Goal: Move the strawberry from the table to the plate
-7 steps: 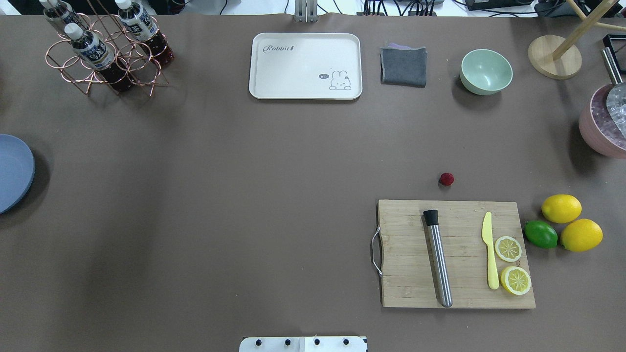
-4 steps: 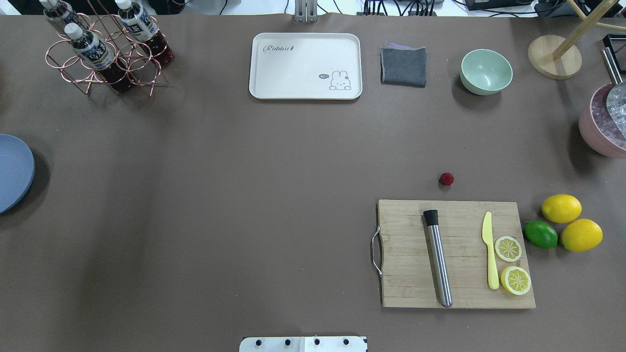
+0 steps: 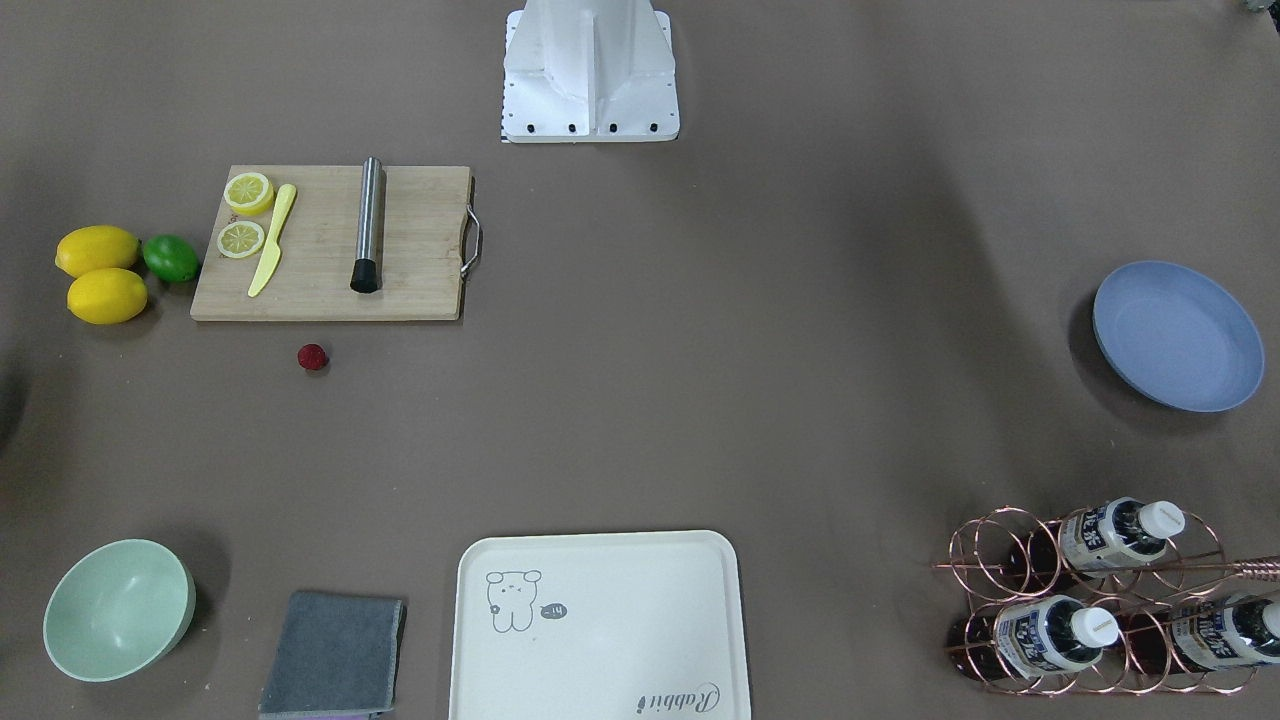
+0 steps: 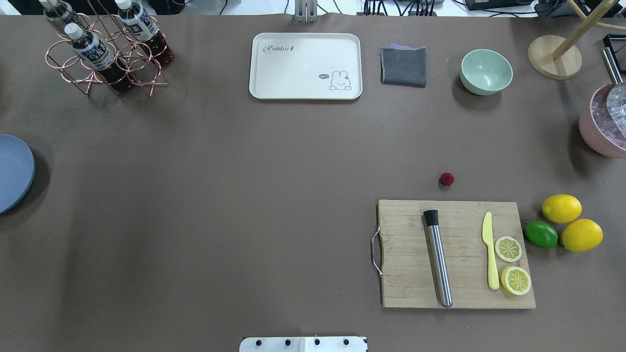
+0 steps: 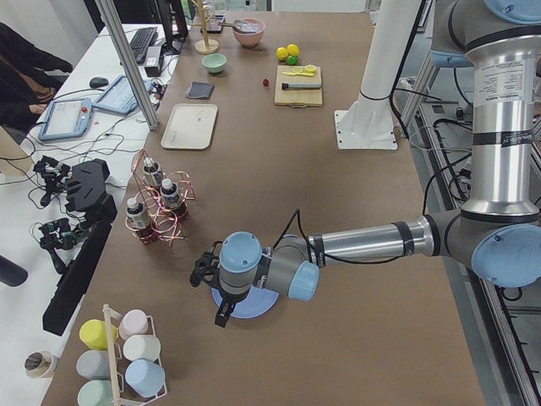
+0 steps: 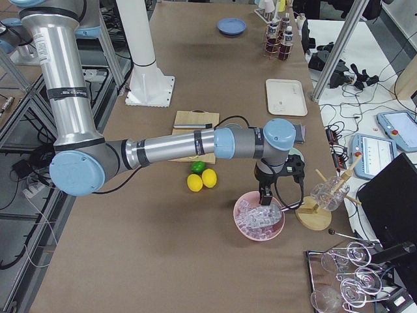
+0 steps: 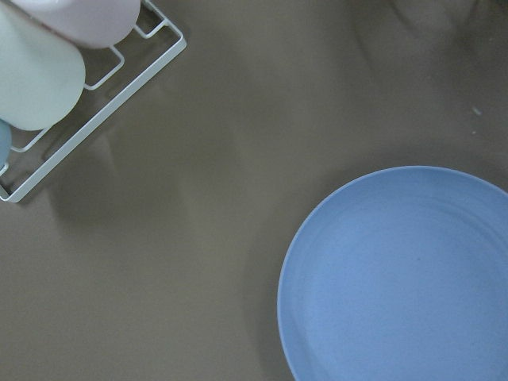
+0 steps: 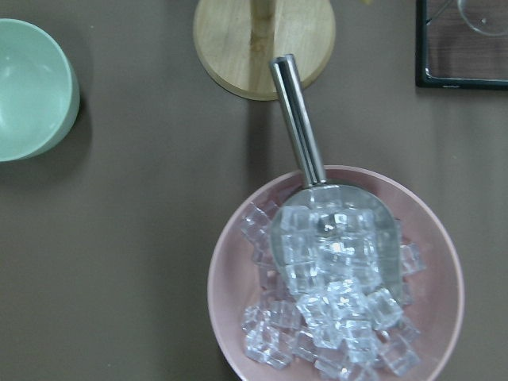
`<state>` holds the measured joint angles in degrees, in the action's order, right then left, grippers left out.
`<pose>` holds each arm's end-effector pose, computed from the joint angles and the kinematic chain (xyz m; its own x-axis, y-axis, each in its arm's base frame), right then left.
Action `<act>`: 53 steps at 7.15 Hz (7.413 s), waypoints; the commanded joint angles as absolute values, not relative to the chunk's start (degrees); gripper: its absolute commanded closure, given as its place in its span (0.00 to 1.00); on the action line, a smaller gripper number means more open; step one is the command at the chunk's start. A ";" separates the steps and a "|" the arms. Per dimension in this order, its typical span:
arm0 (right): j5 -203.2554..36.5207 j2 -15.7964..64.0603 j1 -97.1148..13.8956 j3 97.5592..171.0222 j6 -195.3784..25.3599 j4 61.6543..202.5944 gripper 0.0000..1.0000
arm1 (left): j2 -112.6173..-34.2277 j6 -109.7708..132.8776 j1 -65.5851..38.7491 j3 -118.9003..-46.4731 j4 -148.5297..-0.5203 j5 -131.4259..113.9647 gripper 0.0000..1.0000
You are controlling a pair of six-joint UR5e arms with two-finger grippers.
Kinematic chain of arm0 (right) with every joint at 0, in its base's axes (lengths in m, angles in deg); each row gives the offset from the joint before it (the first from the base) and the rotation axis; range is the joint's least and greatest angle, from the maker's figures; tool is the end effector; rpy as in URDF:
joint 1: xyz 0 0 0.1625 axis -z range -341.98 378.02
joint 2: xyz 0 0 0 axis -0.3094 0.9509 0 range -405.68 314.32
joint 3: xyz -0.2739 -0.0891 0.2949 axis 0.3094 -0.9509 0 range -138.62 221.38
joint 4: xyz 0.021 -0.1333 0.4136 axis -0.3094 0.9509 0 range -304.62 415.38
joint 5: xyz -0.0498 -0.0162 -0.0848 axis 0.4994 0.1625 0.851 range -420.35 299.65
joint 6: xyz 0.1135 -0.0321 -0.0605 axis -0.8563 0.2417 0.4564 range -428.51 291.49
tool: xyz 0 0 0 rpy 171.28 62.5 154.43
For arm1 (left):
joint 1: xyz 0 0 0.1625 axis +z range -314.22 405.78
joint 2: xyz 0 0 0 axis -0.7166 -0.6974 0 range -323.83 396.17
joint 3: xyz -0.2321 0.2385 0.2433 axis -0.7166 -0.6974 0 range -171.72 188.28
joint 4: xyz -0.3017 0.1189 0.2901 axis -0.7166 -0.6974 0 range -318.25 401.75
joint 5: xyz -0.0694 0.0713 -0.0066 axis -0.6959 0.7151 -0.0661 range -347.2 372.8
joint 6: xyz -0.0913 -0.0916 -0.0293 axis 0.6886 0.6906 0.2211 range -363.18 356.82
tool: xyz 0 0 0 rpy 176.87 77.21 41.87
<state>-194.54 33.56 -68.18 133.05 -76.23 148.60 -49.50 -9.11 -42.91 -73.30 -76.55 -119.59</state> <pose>0.0013 -0.5964 0.5561 0.7104 -0.0250 0.7034 -0.0304 0.9973 0.0661 -0.0325 -0.4960 0.7325 0.7280 0.2962 -0.6182 -0.0979 0.9375 0.3340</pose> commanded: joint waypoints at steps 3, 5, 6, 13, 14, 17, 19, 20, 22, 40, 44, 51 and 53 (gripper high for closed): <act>-194.03 30.45 -58.19 132.88 -92.57 139.93 0.00 | -49.17 -4.16 -42.90 -67.14 -82.15 -123.60 0.02; -193.94 29.39 -56.87 133.05 -95.56 139.84 0.00 | -49.34 2.07 -42.12 -63.97 -89.61 -123.25 0.02; -193.94 28.69 -55.99 133.14 -97.75 139.84 0.00 | -49.35 2.62 -41.50 -63.88 -89.73 -123.25 0.02; -191.65 28.33 -48.87 136.48 -110.43 134.22 0.00 | -52.76 13.95 -35.70 -58.19 -97.26 -120.29 0.02; -191.65 28.24 -48.78 136.48 -110.43 134.22 0.00 | -52.77 13.96 -35.44 -57.73 -97.72 -120.09 0.02; -189.99 28.50 -46.41 139.11 -115.79 134.21 0.00 | -53.30 14.66 -34.47 -56.67 -98.69 -120.18 0.02; -189.98 28.59 -46.23 139.12 -115.97 134.22 0.00 | -53.30 14.84 -33.77 -54.22 -100.71 -120.35 0.02; -189.90 28.59 -46.23 139.20 -115.97 134.22 0.00 | -53.21 14.84 -33.07 -54.03 -100.63 -120.53 0.02; -189.72 28.59 -45.70 139.38 -116.06 134.13 0.00 | -53.21 15.02 -31.30 -53.94 -100.63 -120.79 0.06; -187.01 26.39 -39.65 138.77 -116.41 130.90 0.00 | -61.56 44.92 -25.89 -79.92 -81.03 -137.16 1.00; -185.94 26.66 -36.30 139.12 -118.86 130.00 0.00 | -69.64 69.99 -5.80 -88.47 -81.29 -121.99 1.00; -176.98 27.18 -25.14 135.25 -121.41 130.00 0.00 | -79.05 83.22 8.14 -88.57 -80.94 -106.76 1.00; -177.06 27.27 -24.52 135.77 -123.70 130.00 0.00 | -79.49 84.87 9.48 -88.57 -80.94 -105.41 1.00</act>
